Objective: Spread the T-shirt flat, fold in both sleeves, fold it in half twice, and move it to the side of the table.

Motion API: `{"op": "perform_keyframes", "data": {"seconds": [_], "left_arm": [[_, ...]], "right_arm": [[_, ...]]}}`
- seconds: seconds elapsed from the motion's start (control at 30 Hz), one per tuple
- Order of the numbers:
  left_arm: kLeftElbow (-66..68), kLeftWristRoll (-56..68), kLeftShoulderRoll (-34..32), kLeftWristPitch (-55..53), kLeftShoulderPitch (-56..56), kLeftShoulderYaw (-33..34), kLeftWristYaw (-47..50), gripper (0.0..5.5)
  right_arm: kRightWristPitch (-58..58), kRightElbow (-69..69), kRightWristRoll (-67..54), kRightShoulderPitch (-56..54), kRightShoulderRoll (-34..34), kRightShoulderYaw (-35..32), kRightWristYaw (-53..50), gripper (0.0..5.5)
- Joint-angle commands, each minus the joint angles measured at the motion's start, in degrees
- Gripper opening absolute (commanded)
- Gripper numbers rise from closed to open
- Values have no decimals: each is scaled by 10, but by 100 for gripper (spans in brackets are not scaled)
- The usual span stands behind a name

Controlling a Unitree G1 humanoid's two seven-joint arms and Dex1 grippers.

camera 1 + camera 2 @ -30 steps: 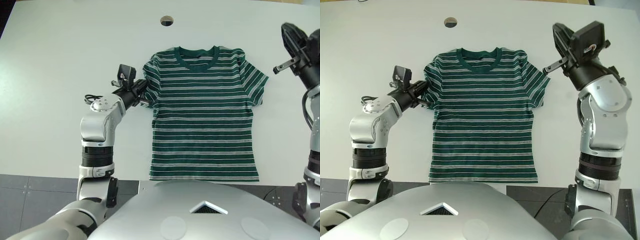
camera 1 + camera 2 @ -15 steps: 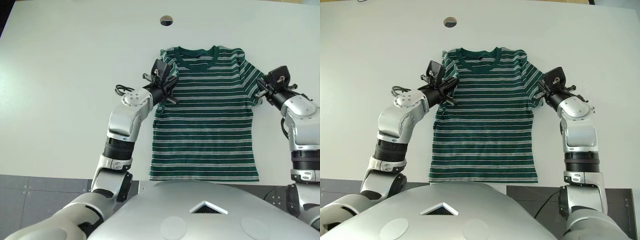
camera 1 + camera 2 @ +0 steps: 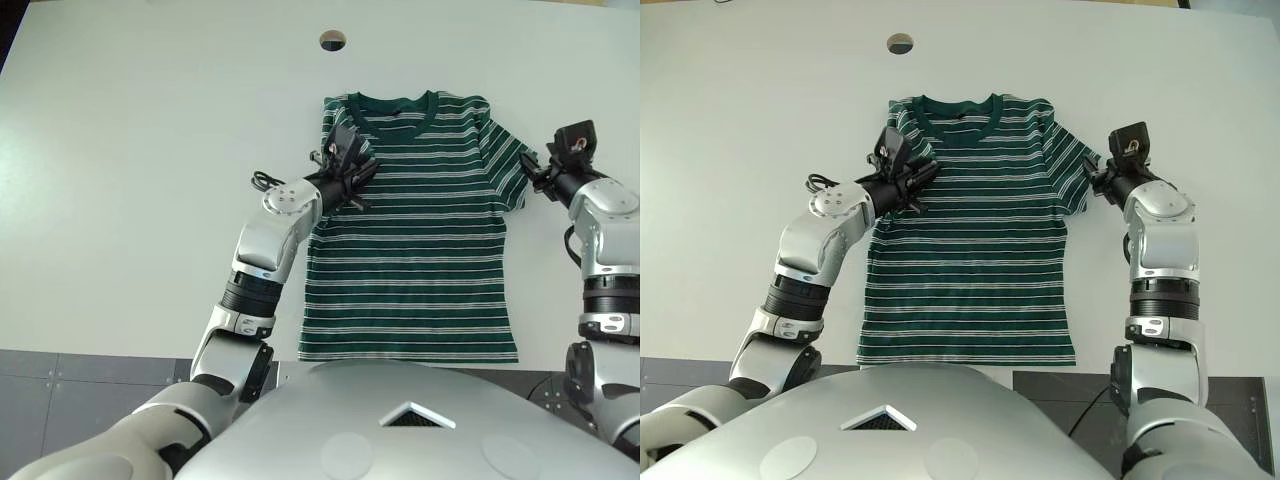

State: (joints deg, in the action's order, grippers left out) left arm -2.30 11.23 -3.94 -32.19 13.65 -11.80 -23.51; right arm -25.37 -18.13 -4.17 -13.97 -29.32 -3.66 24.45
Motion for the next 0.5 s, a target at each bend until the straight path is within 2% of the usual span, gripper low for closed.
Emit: {"op": "perform_keyframes", "data": {"seconds": [0.03,0.2,0.4,0.5], "left_arm": [[-63,29,-5,17,6,46,4,102],[-95,30,-9,84,15,99,31,102],[-75,4,-29,135,-10,107,45,102],[-63,-15,-43,158,-31,99,44,102]], "right_arm": [[-25,-23,-7,-6,2,11,30,222],[-32,-27,-10,-1,2,13,49,125],[-14,-9,-26,-2,12,-1,51,22],[-7,50,-34,3,16,-3,51,12]]}}
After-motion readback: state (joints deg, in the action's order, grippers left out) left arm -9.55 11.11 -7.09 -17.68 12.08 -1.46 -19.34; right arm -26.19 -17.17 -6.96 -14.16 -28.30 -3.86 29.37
